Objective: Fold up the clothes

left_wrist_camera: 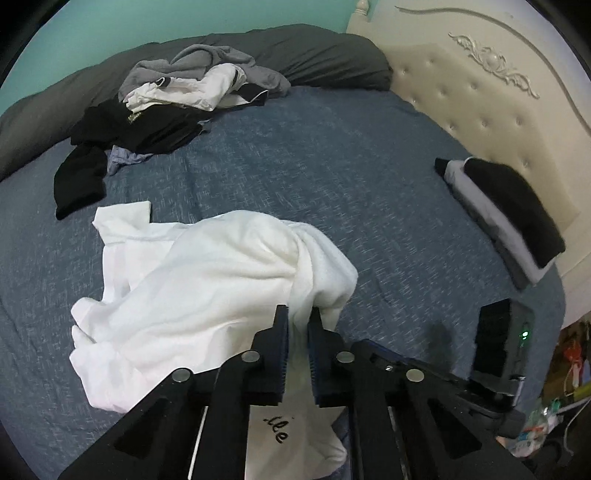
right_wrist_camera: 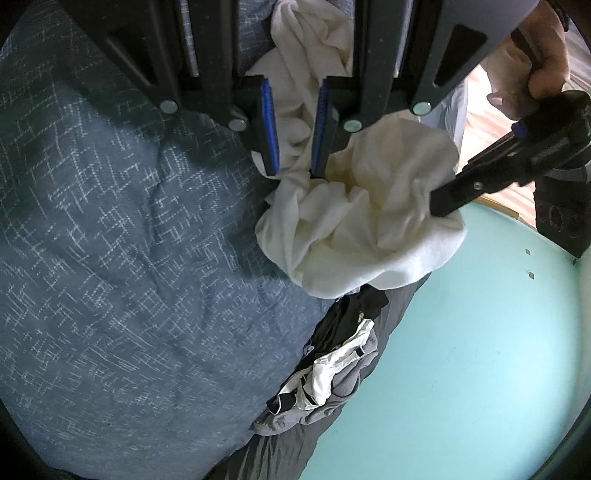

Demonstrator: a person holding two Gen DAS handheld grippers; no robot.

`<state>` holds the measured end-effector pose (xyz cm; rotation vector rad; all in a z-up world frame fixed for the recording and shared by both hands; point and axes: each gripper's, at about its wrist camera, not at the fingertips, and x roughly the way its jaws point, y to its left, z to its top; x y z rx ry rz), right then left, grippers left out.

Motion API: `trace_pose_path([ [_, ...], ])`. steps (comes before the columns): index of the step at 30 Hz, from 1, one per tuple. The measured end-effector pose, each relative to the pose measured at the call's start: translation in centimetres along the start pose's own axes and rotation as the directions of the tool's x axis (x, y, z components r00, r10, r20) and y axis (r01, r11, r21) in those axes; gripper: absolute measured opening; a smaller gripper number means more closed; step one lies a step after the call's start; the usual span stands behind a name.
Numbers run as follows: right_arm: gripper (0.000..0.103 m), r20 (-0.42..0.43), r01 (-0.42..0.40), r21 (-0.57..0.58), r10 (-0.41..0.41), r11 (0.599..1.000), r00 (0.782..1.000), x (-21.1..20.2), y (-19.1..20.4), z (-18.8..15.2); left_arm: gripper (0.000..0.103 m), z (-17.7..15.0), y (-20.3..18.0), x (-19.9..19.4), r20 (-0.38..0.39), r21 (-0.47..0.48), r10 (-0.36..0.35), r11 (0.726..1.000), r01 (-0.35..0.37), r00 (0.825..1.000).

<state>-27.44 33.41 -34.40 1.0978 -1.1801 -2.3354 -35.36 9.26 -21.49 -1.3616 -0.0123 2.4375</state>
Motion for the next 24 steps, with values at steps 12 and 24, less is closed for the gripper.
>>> trace_pose_path([
  [12, 0.017, -0.017, 0.001, -0.014, -0.001, 1.0, 1.0, 0.4, 0.3, -0.2, 0.003, -3.1, 12.7, -10.6, 0.172, -0.177, 0.208, 0.968, -0.177, 0.963],
  [24, 0.017, -0.045, 0.003, -0.045, -0.005, 0.999, 0.999, 1.5, 1.2, -0.7, 0.006, -14.4, 23.7, -10.5, -0.015, -0.488, 0.272, 0.838, -0.245, 0.962],
])
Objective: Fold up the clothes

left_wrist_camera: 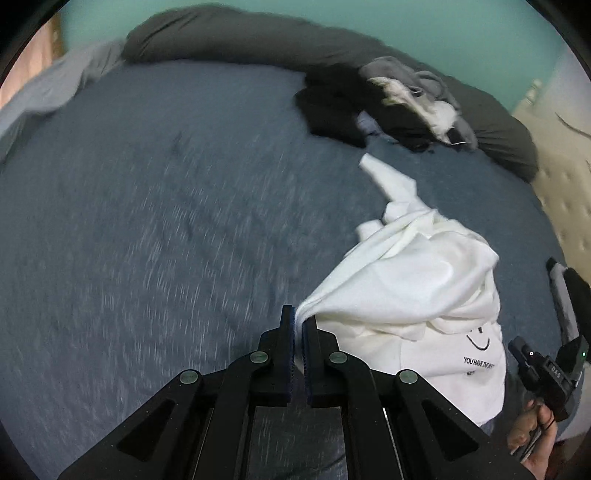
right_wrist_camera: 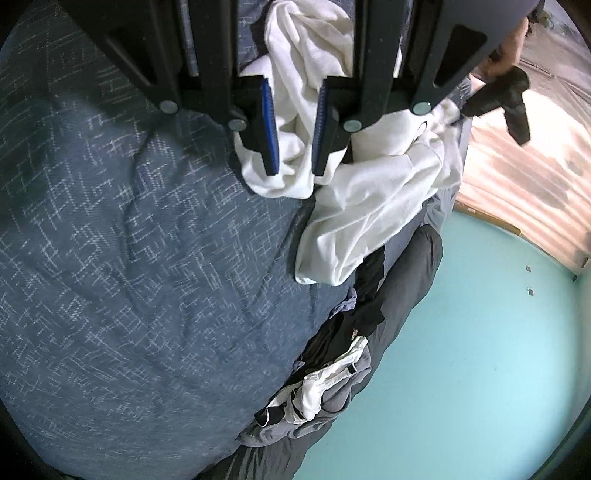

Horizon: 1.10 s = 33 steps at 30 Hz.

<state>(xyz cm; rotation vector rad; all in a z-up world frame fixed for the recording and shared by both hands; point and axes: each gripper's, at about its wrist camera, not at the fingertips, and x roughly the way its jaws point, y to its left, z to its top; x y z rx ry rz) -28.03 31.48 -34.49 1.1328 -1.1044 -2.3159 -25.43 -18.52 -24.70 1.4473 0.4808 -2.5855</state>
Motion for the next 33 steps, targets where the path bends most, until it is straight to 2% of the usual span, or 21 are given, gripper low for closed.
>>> trace_pose_path([
  [2, 0.017, -0.004, 0.0, 0.002, 0.0, 1.0, 1.0, 0.2, -0.1, 0.0, 0.006, -0.2, -0.5, -0.5, 0.018, -0.006, 0.003, 1.0, -0.003, 1.0],
  [4, 0.017, -0.005, -0.001, 0.002, 0.001, 1.0, 1.0, 0.1, -0.2, 0.2, 0.014, 0.1, -1.6, -1.4, 0.053, 0.008, 0.007, 1.0, -0.007, 0.999],
  [6, 0.017, -0.003, -0.002, 0.004, 0.002, 1.0, 1.0, 0.1, -0.2, 0.3, 0.035, 0.5, -3.1, -2.4, 0.093, 0.032, 0.008, 0.999, -0.011, 0.996],
  [11, 0.017, -0.002, -0.007, 0.01, 0.007, 1.0, 1.0, 0.0, -0.2, 0.5, 0.042, 1.7, -7.4, -5.1, 0.206, 0.139, -0.005, 0.99, -0.024, 0.978],
  [14, 0.017, -0.002, -0.009, 0.009, 0.009, 1.0, 1.0, -0.1, -0.2, 0.6, 0.05, 1.9, -11.0, -3.3, 0.105, 0.255, -0.081, 0.966, 0.052, 0.991],
  [19, 0.017, -0.003, -0.009, 0.011, 0.009, 1.0, 1.0, -0.1, -0.4, 0.7, 0.052, 0.6, -15.9, 1.5, 0.009, 0.367, -0.057, 0.929, 0.05, 0.998],
  [21, 0.017, -0.004, -0.009, 0.011, 0.009, 1.0, 1.0, -0.1, -0.4, 0.7, 0.055, 0.1, -17.2, 2.8, -0.008, 0.395, -0.066, 0.916, 0.064, 0.998],
  [23, 0.017, -0.006, -0.01, 0.012, 0.01, 1.0, 1.0, 0.0, -0.4, 0.7, 0.056, -0.3, -18.6, 4.1, -0.011, 0.445, -0.038, 0.895, 0.039, 0.999],
  [25, 0.017, -0.01, -0.01, 0.013, 0.011, 1.0, 1.0, 0.1, -0.4, 0.7, 0.056, -0.4, -19.0, 5.2, -0.021, 0.473, -0.021, 0.881, 0.028, 1.0],
  [28, 0.017, -0.011, -0.011, 0.014, 0.011, 1.0, 1.0, 0.1, -0.4, 0.7, 0.052, -0.4, -18.6, 5.9, -0.039, 0.464, -0.028, 0.885, 0.043, 0.999],
  [30, 0.017, -0.011, -0.01, 0.014, 0.011, 1.0, 1.0, 0.1, -0.4, 0.7, 0.019, -0.2, -18.1, 6.0, -0.044, 0.456, -0.029, 0.889, 0.046, 0.999],
  [33, 0.017, -0.016, -0.009, 0.014, 0.009, 1.0, 1.0, 0.3, -0.3, 0.6, 0.008, -0.1, -17.4, 5.2, -0.041, 0.442, -0.065, 0.894, 0.076, 0.997],
])
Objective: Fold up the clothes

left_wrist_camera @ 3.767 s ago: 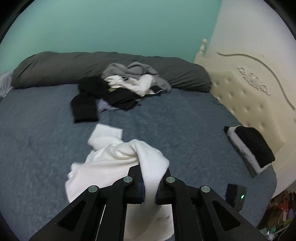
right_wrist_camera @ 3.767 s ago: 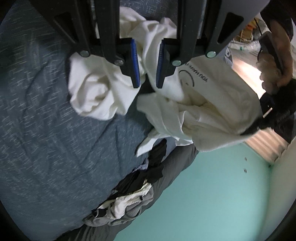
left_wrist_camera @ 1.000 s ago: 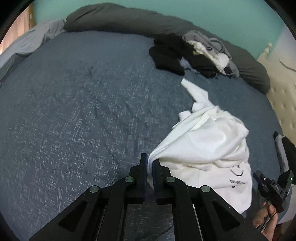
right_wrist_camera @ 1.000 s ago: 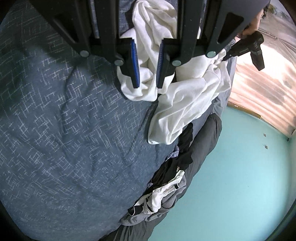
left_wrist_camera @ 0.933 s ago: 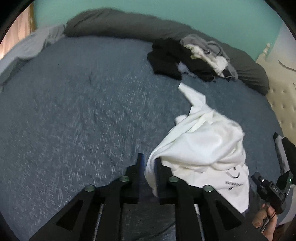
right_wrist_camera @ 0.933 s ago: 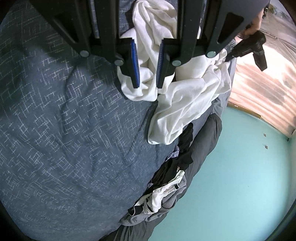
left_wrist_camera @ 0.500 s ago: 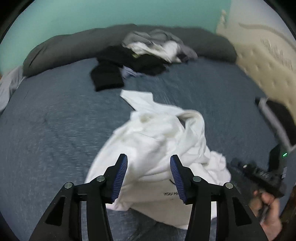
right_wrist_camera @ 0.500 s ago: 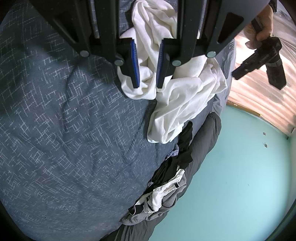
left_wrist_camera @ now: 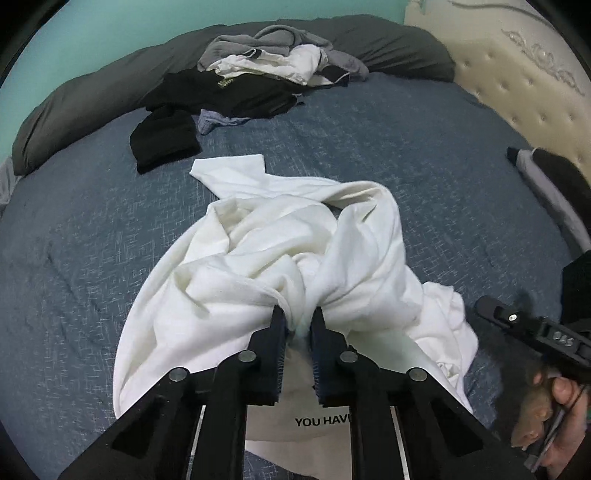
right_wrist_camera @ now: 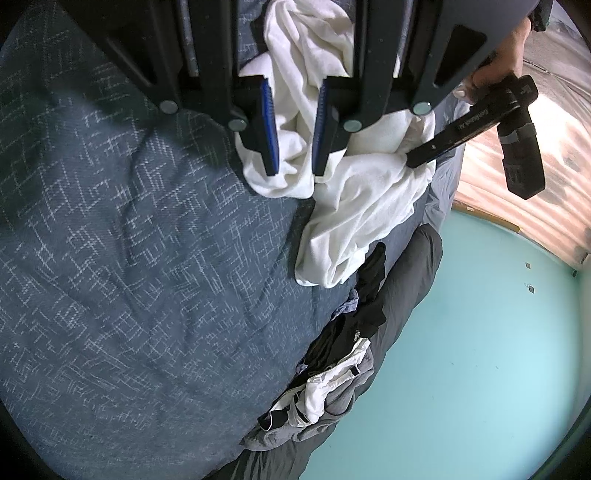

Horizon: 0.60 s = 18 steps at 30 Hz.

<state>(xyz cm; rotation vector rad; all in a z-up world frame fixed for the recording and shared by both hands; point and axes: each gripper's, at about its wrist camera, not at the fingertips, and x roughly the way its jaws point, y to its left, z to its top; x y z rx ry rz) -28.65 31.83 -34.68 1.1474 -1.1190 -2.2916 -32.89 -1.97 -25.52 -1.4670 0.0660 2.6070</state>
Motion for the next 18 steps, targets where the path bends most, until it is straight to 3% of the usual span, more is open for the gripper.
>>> trace_pose_path([
  [5, 0.017, -0.005, 0.0, -0.009, 0.0, 1.0, 1.0, 0.1, 0.2, -0.2, 0.007, 0.6, 2.0, -4.1, 0.101, -0.037, 0.004, 0.999, 0.0, 0.995],
  [10, 0.017, -0.007, 0.005, -0.008, -0.005, 1.0, 1.0, 0.2, 0.2, -0.2, 0.007, 1.0, 7.1, -10.0, 0.239, -0.163, 0.054, 0.986, -0.015, 0.969],
  [14, 0.017, -0.012, 0.005, -0.015, -0.005, 1.0, 1.0, 0.3, 0.4, -0.3, 0.007, 0.3, 12.2, -13.2, 0.319, -0.306, 0.115, 0.952, -0.013, 0.941],
  [18, 0.017, -0.019, 0.002, -0.027, -0.002, 1.0, 1.0, 0.4, 0.7, -0.4, 0.007, -1.7, 17.3, -13.5, 0.321, -0.466, 0.173, 0.885, -0.004, 0.931],
])
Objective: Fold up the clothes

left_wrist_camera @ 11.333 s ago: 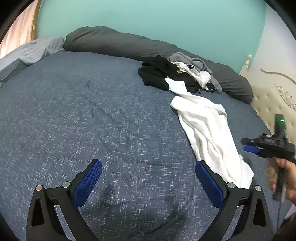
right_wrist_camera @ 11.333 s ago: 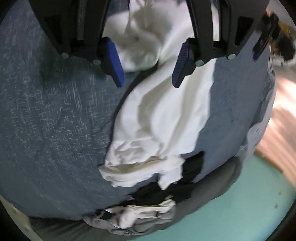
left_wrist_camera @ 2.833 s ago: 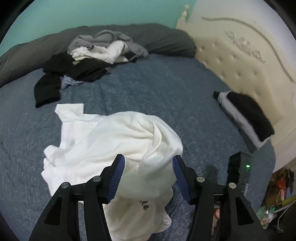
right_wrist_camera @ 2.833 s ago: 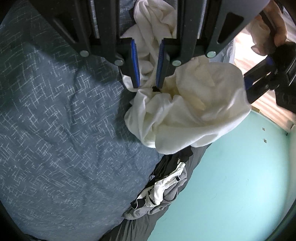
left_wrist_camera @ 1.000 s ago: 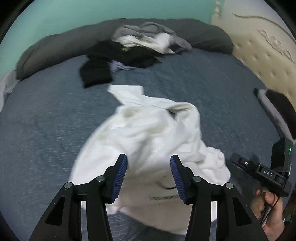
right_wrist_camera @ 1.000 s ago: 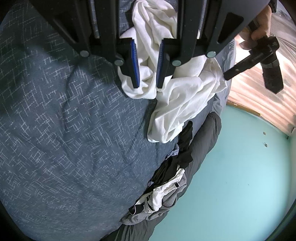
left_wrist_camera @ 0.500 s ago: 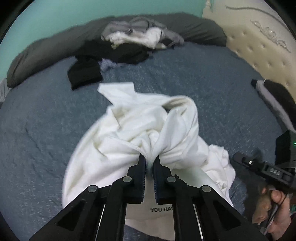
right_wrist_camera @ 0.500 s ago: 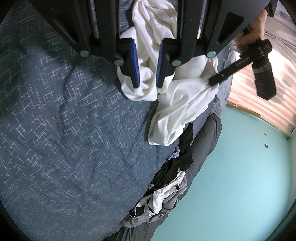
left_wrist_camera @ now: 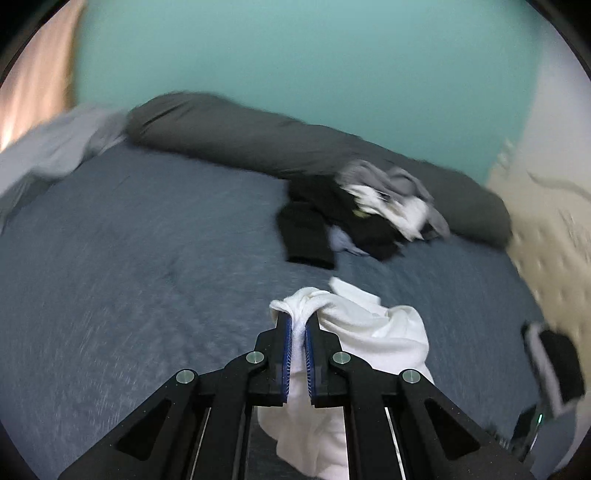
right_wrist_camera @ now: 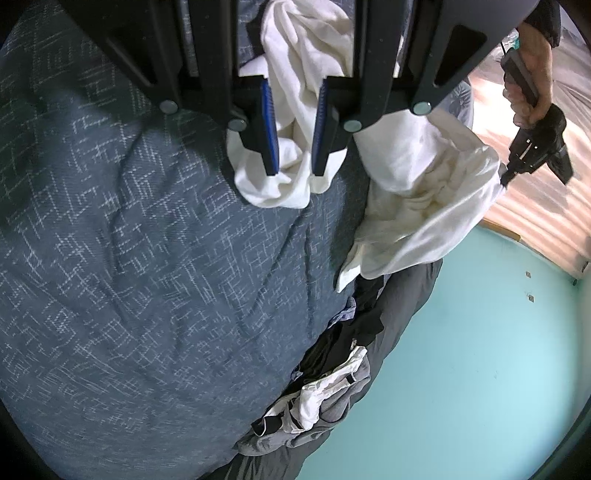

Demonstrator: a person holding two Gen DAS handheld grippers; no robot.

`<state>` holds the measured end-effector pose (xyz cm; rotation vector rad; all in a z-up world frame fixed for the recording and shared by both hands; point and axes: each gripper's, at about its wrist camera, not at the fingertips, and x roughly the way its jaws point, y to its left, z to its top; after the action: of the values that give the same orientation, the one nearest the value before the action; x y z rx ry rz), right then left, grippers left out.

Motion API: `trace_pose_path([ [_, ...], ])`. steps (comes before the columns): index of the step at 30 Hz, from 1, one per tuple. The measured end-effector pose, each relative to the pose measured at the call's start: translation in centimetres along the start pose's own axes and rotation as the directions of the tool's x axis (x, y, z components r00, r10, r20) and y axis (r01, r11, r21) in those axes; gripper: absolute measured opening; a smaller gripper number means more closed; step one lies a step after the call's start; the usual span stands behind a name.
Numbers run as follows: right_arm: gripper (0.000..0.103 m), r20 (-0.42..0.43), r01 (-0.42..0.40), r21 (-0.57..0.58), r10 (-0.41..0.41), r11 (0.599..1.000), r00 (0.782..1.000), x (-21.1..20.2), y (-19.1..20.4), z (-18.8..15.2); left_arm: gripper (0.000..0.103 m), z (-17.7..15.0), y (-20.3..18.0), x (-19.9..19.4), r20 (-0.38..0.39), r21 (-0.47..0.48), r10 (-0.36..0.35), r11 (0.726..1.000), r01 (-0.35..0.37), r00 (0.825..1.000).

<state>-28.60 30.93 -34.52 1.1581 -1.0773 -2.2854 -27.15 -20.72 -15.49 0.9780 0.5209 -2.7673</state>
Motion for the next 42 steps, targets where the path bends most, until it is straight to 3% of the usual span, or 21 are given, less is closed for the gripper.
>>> trace_pose_path([
  [5, 0.017, -0.014, -0.002, -0.015, 0.002, 1.0, 1.0, 0.5, 0.5, -0.2, 0.007, -2.5, 5.3, 2.4, -0.109, -0.127, 0.113, 0.984, -0.126, 0.988],
  [7, 0.017, -0.02, -0.004, -0.024, 0.004, 1.0, 1.0, 0.6, 0.7, -0.4, 0.008, -4.3, 6.7, 4.4, -0.213, -0.141, 0.124, 0.978, -0.156, 0.969],
  [9, 0.017, -0.026, -0.008, -0.035, 0.007, 0.999, 1.0, 0.8, 1.0, -0.5, 0.008, -5.6, 7.0, 4.9, -0.227, -0.115, 0.148, 0.977, -0.178, 0.963],
  [13, 0.017, -0.037, -0.016, -0.061, 0.014, 0.998, 0.999, 1.0, 1.8, -0.6, 0.016, -6.4, 5.9, 4.5, -0.215, -0.037, 0.149, 0.986, -0.16, 0.965],
  [15, 0.017, -0.044, -0.022, -0.079, 0.019, 0.997, 0.999, 1.2, 2.3, -0.6, 0.034, -6.3, 5.5, 4.0, -0.203, -0.021, 0.137, 0.989, -0.145, 0.97],
  [17, 0.017, -0.061, -0.032, -0.106, 0.025, 0.994, 0.998, 1.1, 3.0, -1.0, 0.04, -6.1, 5.2, 3.5, -0.192, -0.008, 0.126, 0.992, -0.13, 0.973],
  [19, 0.018, -0.092, -0.052, -0.144, 0.039, 0.988, 0.995, 1.3, 4.1, -1.6, 0.04, -6.1, 4.6, 2.7, -0.177, 0.028, 0.142, 0.99, -0.139, 0.974],
  [21, 0.036, -0.123, -0.075, -0.182, 0.053, 0.98, 0.991, 1.7, 5.3, -2.2, 0.041, -6.3, 4.1, 2.2, -0.178, 0.065, 0.135, 0.99, -0.125, 0.975],
  [23, 0.043, -0.155, -0.097, -0.221, 0.063, 0.97, 0.986, 2.3, 6.6, -3.1, 0.051, -6.5, 3.4, 2.3, -0.205, 0.098, 0.105, 0.992, -0.086, 0.973],
  [26, 0.043, -0.189, -0.108, -0.258, 0.06, 0.96, 0.98, 3.0, 7.8, -4.3, 0.055, -6.7, 2.0, 3.4, -0.224, 0.155, 0.066, 0.987, -0.031, 0.972],
  [31, 0.043, -0.207, -0.089, -0.294, 0.027, 0.952, 0.978, 3.0, 7.9, -5.8, 0.055, -7.1, 1.4, 6.2, -0.248, 0.193, 0.052, 0.981, -0.003, 0.967],
  [32, 0.042, -0.206, -0.084, -0.303, 0.021, 0.949, 0.978, 3.1, 8.0, -6.0, 0.055, -7.2, 1.7, 6.9, -0.258, 0.192, 0.053, 0.981, -0.003, 0.965],
  [34, 0.03, -0.208, -0.086, -0.315, 0.02, 0.945, 0.978, 3.1, 8.0, -6.1, 0.051, -7.3, 2.3, 8.3, -0.278, 0.189, 0.048, 0.982, 0.006, 0.959],
  [35, 0.014, -0.209, -0.091, -0.324, 0.023, 0.942, 0.978, 3.1, 8.1, -6.1, 0.028, -7.3, 2.6, 8.5, -0.282, 0.187, 0.044, 0.982, 0.01, 0.958],
  [36, 0.006, -0.205, -0.081, -0.348, 0.009, 0.934, 0.979, 3.1, 8.3, -6.3, 0.007, -7.4, 2.9, 8.8, -0.286, 0.184, 0.04, 0.983, 0.014, 0.957],
  [38, 0.004, -0.197, -0.08, -0.373, 0.006, 0.924, 0.98, 2.8, 8.6, -6.3, 0.007, -7.5, 3.5, 9.2, -0.294, 0.179, 0.032, 0.984, 0.022, 0.955],
  [42, 0.002, -0.165, -0.075, -0.413, 0.007, 0.908, 0.986, 1.4, 9.6, -6.0, 0.006, -6.0, 4.8, 6.8, -0.214, 0.153, 0.026, 0.988, 0.007, 0.977],
])
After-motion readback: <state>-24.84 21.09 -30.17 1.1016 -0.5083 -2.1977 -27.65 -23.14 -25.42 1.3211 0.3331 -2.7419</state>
